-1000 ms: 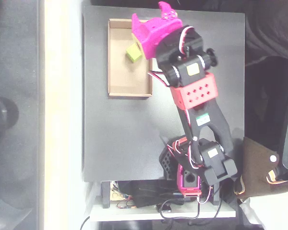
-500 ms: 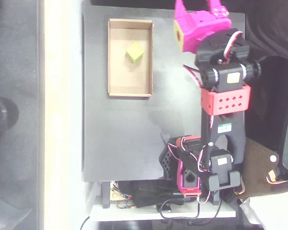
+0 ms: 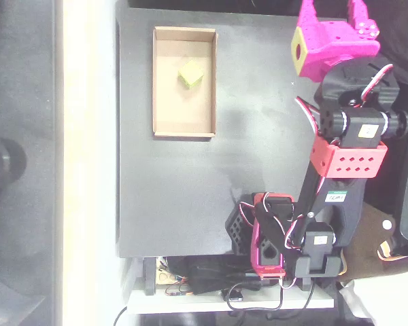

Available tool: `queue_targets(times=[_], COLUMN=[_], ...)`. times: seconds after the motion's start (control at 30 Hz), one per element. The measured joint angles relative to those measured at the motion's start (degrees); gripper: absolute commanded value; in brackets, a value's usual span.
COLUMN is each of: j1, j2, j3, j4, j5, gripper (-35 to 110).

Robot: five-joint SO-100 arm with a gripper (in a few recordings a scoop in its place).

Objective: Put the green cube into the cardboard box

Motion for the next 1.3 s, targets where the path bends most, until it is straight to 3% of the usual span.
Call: queue_targets(times=[0.43, 1.3], j1=[0.0, 0.2], j2=[12.0, 57.0], j3=[25.4, 67.3], j4=[2.6, 2.3], j5=[0.0, 0.0], gripper=[28, 27])
